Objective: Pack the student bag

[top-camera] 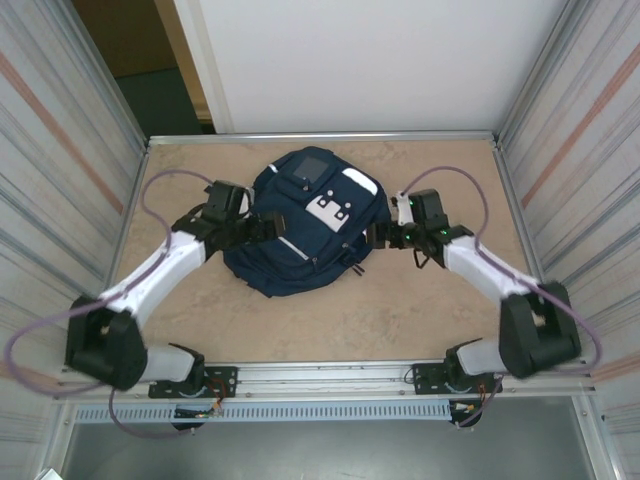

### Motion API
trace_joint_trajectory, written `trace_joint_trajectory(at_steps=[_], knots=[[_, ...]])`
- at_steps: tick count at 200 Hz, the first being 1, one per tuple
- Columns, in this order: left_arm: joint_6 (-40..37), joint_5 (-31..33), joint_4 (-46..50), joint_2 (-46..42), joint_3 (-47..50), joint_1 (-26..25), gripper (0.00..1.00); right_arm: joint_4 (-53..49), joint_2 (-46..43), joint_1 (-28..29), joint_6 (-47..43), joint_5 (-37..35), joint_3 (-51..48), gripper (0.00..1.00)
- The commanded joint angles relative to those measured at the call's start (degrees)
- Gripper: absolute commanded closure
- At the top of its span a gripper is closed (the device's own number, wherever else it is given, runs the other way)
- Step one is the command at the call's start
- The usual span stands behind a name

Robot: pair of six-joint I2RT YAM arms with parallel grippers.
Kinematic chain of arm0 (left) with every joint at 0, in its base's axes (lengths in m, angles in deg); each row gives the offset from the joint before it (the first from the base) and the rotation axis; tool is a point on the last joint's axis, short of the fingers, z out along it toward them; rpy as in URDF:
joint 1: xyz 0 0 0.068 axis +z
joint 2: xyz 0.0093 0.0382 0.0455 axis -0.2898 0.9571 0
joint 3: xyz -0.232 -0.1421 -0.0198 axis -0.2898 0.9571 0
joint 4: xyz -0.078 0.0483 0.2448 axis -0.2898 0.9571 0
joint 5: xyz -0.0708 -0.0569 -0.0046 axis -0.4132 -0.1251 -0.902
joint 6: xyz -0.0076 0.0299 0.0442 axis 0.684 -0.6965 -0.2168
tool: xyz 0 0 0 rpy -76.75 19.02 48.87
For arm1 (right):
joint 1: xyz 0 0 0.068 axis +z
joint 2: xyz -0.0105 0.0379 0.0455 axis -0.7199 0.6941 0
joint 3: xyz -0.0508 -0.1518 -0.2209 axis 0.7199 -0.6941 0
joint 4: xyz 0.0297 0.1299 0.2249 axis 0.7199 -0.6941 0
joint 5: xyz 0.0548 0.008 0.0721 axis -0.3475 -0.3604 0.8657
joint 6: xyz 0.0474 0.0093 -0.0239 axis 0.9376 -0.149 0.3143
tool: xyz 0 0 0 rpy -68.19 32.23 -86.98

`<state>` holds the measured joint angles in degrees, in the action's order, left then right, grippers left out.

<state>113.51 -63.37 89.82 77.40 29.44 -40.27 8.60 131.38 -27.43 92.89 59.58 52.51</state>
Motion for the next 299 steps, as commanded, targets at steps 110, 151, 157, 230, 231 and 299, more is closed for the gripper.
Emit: trace_joint_trajectory(at_steps=[110, 151, 157, 230, 231, 299], knots=[[-37.7, -1.4, -54.2, -15.6, 43.1, 23.8, 0.01, 31.6, -33.8, -17.5, -1.8, -14.5, -37.7, 0.01], [-35.3, -4.5, -61.2, -6.9, 40.4, 26.1, 0.01, 41.9, -19.0, -19.3, -5.8, -13.6, -34.3, 0.01], [-34.5, -5.6, -62.6, -5.6, 40.2, 26.5, 0.01, 42.9, -16.0, -19.3, -6.4, -12.7, -33.3, 0.01], [-29.4, -10.4, -72.8, 7.8, 36.3, 27.2, 0.01, 63.2, 10.7, -21.4, -5.8, -12.1, -26.6, 0.01], [-29.5, -10.5, -72.9, 8.0, 36.3, 27.2, 0.01, 63.6, 11.1, -21.4, -5.8, -12.0, -26.6, 0.01], [-31.9, -3.6, -73.1, 14.6, 33.0, 23.4, 0.01, 58.0, 13.8, -20.4, -6.6, -13.8, -22.4, 0.01]])
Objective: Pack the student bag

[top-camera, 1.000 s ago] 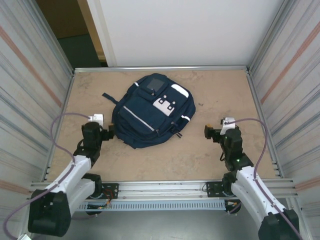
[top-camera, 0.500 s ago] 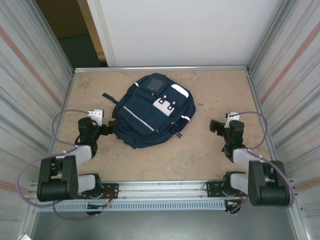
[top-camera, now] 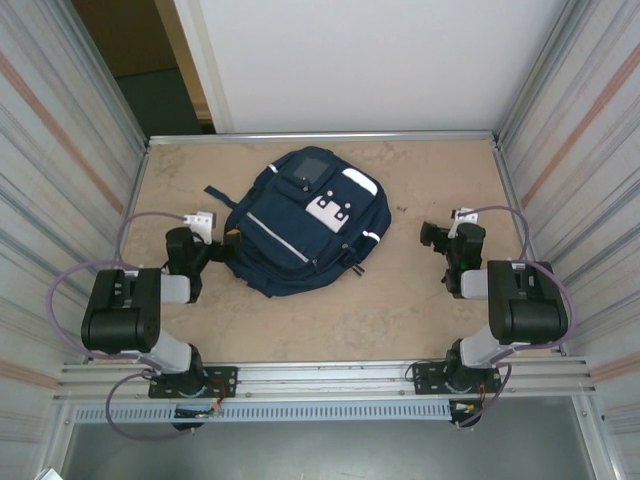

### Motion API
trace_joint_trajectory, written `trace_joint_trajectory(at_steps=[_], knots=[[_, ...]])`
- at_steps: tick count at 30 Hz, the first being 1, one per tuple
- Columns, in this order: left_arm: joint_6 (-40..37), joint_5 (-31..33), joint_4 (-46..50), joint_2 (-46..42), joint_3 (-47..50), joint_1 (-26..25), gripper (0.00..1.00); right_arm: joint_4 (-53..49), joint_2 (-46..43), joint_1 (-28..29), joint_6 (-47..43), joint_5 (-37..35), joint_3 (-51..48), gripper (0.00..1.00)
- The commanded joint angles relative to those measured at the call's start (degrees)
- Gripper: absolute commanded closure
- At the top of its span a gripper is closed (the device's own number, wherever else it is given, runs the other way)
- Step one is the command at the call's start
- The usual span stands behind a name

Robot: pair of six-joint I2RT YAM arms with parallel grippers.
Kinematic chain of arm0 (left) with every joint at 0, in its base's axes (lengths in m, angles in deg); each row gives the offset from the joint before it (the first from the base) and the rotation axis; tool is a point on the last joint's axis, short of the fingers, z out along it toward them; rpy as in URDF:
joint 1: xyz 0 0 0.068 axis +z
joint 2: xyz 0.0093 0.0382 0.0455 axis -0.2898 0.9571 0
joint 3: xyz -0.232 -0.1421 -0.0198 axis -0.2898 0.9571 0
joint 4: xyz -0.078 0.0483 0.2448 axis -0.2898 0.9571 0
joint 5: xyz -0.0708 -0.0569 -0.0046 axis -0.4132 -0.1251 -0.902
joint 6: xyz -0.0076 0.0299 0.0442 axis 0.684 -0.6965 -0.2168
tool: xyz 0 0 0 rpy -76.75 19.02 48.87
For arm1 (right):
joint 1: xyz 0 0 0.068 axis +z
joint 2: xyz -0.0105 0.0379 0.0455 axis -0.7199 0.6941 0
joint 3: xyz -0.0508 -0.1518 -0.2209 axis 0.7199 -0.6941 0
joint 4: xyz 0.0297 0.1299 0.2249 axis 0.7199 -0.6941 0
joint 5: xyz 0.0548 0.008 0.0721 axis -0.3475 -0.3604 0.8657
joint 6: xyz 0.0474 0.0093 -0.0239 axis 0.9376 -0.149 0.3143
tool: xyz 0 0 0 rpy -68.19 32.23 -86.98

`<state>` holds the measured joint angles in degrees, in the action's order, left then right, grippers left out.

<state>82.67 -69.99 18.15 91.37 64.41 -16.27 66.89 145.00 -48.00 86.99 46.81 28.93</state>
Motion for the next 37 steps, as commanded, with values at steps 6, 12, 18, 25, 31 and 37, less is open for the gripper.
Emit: trace_joint_trajectory(at_steps=[6, 12, 18, 25, 31, 37], knots=[[-0.7, 4.2, 1.4, -0.5, -2.3, -0.9, 0.01, -0.8, 0.1, 0.4, -1.1, -0.7, 1.5, 0.01], [-0.6, 4.2, 1.0, -0.5, -2.2, -0.9, 0.01, -0.8, 0.1, 0.4, -1.1, -0.7, 1.5, 0.01], [-0.6, 4.2, 0.8, -0.4, -2.1, -0.9, 0.01, -0.8, 0.1, 0.3, -1.0, -0.7, 1.5, 0.01], [-0.6, 4.2, 0.8, -0.5, -2.1, -0.9, 0.01, -0.8, 0.1, 0.4, -1.0, -0.7, 1.6, 0.01], [-0.6, 4.3, 0.9, -0.5, -2.1, -0.9, 0.01, -1.1, 0.0, 0.2, -1.0, -0.5, 1.6, 0.01], [-0.6, 4.2, 0.8, -0.5, -2.1, -0.9, 0.01, -0.9, 0.0, 0.4, -1.2, -0.5, 1.6, 0.01]])
